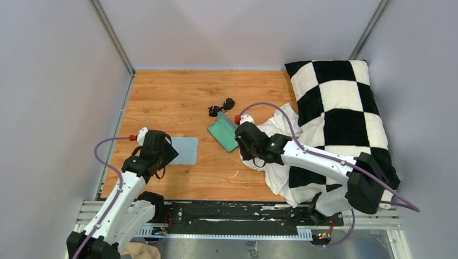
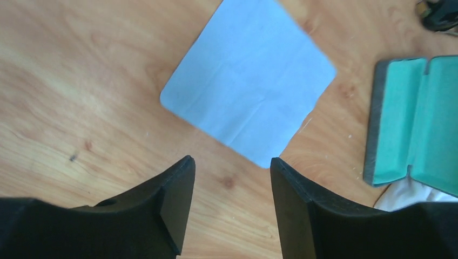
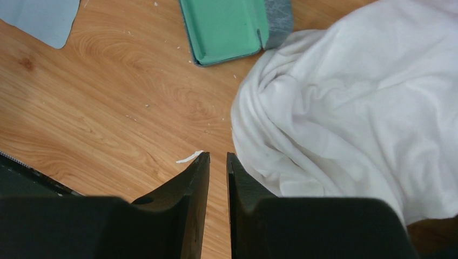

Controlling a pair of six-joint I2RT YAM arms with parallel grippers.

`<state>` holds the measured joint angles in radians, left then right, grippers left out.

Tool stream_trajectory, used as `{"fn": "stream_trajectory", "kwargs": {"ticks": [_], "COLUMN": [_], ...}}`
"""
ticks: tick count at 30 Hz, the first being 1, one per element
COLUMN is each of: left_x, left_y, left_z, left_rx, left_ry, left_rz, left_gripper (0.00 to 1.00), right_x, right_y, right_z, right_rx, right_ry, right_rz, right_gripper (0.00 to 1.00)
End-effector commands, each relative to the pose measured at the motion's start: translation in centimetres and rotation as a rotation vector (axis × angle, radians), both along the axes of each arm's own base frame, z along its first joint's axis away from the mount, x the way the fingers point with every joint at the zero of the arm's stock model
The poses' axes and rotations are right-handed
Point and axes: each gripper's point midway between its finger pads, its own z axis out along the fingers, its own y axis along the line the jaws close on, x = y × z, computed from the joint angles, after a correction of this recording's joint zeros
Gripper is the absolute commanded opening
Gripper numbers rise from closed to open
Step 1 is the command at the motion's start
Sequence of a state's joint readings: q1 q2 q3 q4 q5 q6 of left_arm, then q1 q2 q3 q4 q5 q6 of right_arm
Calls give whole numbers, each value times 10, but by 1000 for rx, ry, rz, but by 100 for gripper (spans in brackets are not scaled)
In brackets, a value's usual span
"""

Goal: Organize the sunglasses
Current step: Adjust the glasses cleaning cloth at the center of the board, then move the glasses cleaning cloth to the center of the board.

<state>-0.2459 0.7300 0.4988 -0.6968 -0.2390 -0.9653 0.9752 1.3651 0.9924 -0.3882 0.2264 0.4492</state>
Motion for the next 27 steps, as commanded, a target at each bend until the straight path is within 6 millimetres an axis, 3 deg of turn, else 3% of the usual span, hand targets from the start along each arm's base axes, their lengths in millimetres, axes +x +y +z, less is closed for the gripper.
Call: {"fn": "stream_trajectory", "kwargs": {"ticks": [1, 3, 6, 9, 20, 27], "left_x": [32, 50, 62, 68, 59, 63], "left_y": [13, -1, -15, -27, -64, -100], "left_z": [28, 29, 15, 2, -67, -88], "left_rx": [189, 193, 190, 173, 61, -74], "left_ry": [-33, -1, 81, 100, 208, 229], "left_rz": [-108, -202, -308, -379, -495, -509], "left_gripper": [55, 52, 51, 53, 51, 50], "right_x": [-1, 1, 2, 0, -15, -15], "right_y": [35, 39, 36, 28, 8, -1], "right_z": [7, 6, 4, -2, -23, -17], "right_rx": [45, 49, 38, 18, -21, -16], "right_ry": [15, 21, 17, 20, 64, 45], "right_rz": [59, 52, 37, 24, 14, -17], "right_gripper": [25, 30, 40, 42, 40, 40]}}
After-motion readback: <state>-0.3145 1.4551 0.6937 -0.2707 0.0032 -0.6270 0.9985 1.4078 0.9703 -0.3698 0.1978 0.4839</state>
